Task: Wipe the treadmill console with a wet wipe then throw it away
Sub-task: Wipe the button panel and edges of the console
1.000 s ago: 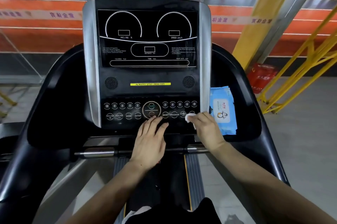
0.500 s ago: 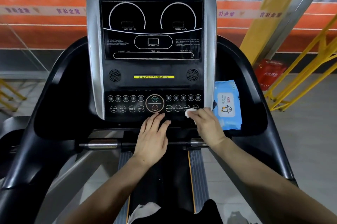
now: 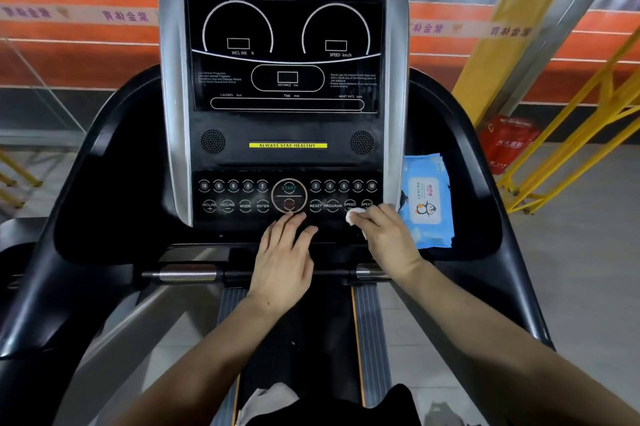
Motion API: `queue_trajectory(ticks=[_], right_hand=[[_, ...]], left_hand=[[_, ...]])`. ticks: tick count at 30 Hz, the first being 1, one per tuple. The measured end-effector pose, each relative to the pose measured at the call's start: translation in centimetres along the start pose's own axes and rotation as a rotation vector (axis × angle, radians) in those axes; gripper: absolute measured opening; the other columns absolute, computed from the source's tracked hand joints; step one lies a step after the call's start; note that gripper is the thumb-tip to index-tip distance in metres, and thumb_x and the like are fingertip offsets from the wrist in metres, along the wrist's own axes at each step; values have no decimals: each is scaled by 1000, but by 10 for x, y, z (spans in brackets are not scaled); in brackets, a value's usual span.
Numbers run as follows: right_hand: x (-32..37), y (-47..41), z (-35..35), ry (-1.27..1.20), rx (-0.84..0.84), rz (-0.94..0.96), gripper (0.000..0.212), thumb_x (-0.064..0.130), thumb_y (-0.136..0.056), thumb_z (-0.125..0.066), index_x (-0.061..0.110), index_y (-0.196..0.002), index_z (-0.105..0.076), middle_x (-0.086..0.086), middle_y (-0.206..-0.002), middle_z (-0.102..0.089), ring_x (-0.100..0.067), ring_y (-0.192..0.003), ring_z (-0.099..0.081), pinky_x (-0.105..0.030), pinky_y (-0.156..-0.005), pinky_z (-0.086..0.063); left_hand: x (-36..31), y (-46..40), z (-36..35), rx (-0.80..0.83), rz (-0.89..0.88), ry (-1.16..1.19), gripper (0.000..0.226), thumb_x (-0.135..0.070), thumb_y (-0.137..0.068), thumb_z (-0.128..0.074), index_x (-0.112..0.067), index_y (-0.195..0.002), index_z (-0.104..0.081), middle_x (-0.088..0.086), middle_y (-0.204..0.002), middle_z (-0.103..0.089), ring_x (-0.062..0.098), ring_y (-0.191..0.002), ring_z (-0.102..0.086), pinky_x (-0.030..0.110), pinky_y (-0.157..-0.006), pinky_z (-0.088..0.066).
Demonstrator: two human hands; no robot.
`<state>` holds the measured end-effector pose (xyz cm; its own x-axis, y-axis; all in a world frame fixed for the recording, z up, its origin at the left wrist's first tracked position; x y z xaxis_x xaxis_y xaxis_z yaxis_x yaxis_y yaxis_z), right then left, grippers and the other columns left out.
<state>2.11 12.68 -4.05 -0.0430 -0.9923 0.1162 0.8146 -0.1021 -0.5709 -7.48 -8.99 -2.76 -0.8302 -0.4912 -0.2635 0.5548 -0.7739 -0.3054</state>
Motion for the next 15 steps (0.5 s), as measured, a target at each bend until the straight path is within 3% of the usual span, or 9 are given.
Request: queue_trajectory(ticks=[3,7,11,15], right_hand=[[-1,-30,5,3,-9,-43,48,-22,-72,-72,6,-111,-75,-8,-84,-58,-30,-78,-54,-46,-74,-51],[6,-73,11,11,-150,-233,37,-12,-79,-70,12,-107,-76,-5,-82,-56,-28,-77,-52,-44,-78,-52],[31,-36,-8,-11,-65,-76,40,-15,-76,-71,11,-106,-75,-4,-86,-59,-21,-79,-44,-32,-75,-42],[34,-27,-13,-50,-9,-4,47,-21,-71,-72,9,-108,-74,-6,-83,-57,-23,-77,-48,-39,-69,-51]], left_hand=[[3,1,0,-9,14,2,50,-12,-90,-60,-16,-140,-55,10,-154,-45,30,-151,-33,54,-121,-33],[3,3,2,-17,13,0,49,-12,-90,-60,-15,-139,-56,10,-153,-46,31,-150,-35,54,-120,-34],[9,6,5,-20,7,-10,50,-12,-89,-61,-15,-139,-57,10,-153,-46,31,-150,-35,53,-120,-34],[22,11,12,-39,23,-25,50,-11,-87,-62,-15,-137,-58,10,-152,-48,31,-149,-36,53,-120,-34]])
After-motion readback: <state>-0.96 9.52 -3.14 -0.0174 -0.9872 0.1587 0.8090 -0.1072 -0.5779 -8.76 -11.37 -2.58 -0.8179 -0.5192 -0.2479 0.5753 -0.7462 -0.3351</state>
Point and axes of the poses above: each hand's wrist, its own y-axis away from the middle knuckle, its own z-axis out of the back of the hand, x = y × z, the point moved 2 cm from there along -y, towards the middle knuckle
